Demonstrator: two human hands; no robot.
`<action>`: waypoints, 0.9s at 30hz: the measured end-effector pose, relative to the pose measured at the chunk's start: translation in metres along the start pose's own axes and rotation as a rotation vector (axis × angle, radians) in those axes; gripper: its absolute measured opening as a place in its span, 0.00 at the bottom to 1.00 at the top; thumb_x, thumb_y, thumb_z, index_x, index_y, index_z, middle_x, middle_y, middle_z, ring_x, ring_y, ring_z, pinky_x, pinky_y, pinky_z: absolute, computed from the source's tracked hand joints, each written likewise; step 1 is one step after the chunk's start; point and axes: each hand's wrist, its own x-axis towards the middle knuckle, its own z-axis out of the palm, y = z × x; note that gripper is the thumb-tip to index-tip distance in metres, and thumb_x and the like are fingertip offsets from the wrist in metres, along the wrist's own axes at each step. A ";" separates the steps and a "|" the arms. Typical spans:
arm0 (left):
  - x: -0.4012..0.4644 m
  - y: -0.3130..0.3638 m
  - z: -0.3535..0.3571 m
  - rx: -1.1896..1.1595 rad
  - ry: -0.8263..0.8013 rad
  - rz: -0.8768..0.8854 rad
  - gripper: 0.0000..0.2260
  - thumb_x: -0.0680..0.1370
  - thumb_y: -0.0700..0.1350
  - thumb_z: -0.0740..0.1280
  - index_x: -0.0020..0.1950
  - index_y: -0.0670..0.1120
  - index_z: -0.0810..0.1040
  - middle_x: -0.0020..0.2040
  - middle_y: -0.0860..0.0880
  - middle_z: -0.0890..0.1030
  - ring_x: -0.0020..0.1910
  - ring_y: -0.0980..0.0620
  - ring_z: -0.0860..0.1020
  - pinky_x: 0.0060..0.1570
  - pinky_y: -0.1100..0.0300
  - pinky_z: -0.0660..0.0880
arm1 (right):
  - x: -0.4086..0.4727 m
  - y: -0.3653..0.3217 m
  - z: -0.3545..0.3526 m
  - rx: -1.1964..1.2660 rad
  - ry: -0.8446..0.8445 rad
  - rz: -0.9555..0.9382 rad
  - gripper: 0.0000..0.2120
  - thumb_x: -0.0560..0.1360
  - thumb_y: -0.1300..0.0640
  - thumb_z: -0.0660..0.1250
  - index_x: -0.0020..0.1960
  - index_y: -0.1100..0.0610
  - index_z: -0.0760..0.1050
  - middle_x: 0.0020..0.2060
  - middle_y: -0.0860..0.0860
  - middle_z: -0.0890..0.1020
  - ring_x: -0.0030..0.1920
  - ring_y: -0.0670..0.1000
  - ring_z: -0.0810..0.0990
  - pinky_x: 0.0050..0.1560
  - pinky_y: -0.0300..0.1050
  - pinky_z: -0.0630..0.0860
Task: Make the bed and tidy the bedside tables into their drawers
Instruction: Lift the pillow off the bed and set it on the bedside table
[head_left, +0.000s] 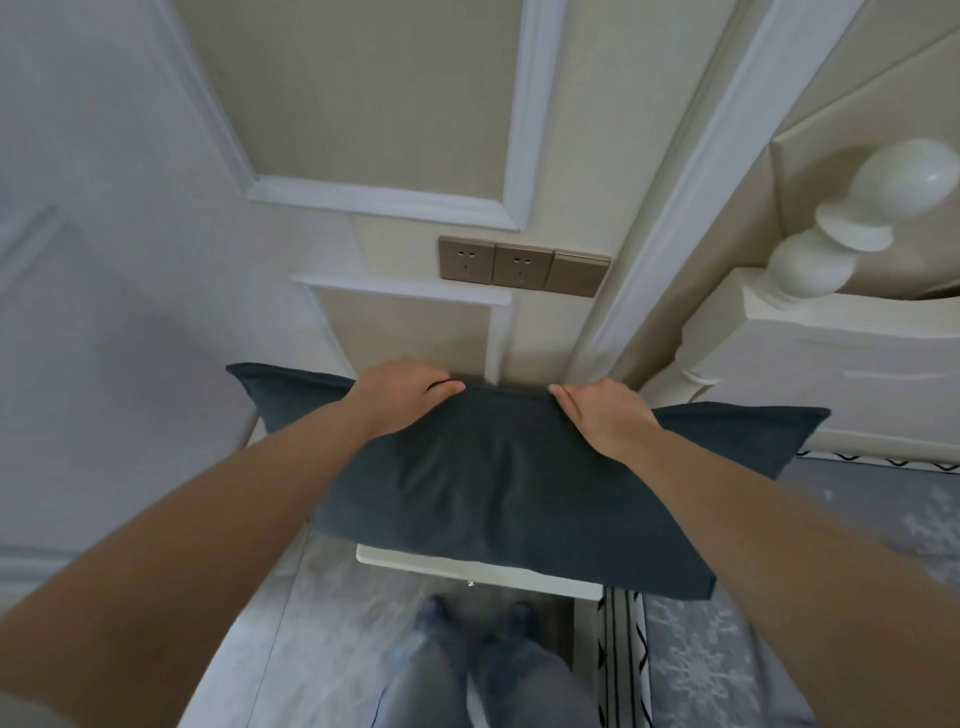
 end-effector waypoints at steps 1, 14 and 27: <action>0.005 -0.002 0.003 -0.010 -0.015 0.008 0.21 0.82 0.60 0.52 0.48 0.49 0.80 0.45 0.50 0.81 0.46 0.48 0.77 0.45 0.53 0.74 | 0.005 0.001 0.002 0.008 -0.034 0.005 0.25 0.83 0.41 0.44 0.48 0.51 0.76 0.40 0.52 0.79 0.45 0.57 0.80 0.50 0.53 0.76; 0.087 -0.056 0.034 -0.067 -0.140 -0.030 0.19 0.82 0.60 0.52 0.59 0.54 0.79 0.54 0.52 0.81 0.53 0.49 0.78 0.50 0.54 0.74 | 0.087 -0.008 0.021 -0.182 -0.050 0.124 0.19 0.83 0.45 0.49 0.51 0.53 0.74 0.41 0.52 0.80 0.43 0.55 0.81 0.41 0.48 0.74; 0.145 -0.048 0.103 -0.092 0.050 -0.040 0.25 0.80 0.51 0.63 0.76 0.51 0.61 0.78 0.48 0.57 0.78 0.46 0.52 0.76 0.46 0.48 | 0.062 0.001 0.113 0.082 -0.068 0.194 0.29 0.82 0.55 0.55 0.79 0.50 0.48 0.79 0.48 0.43 0.79 0.51 0.40 0.78 0.50 0.49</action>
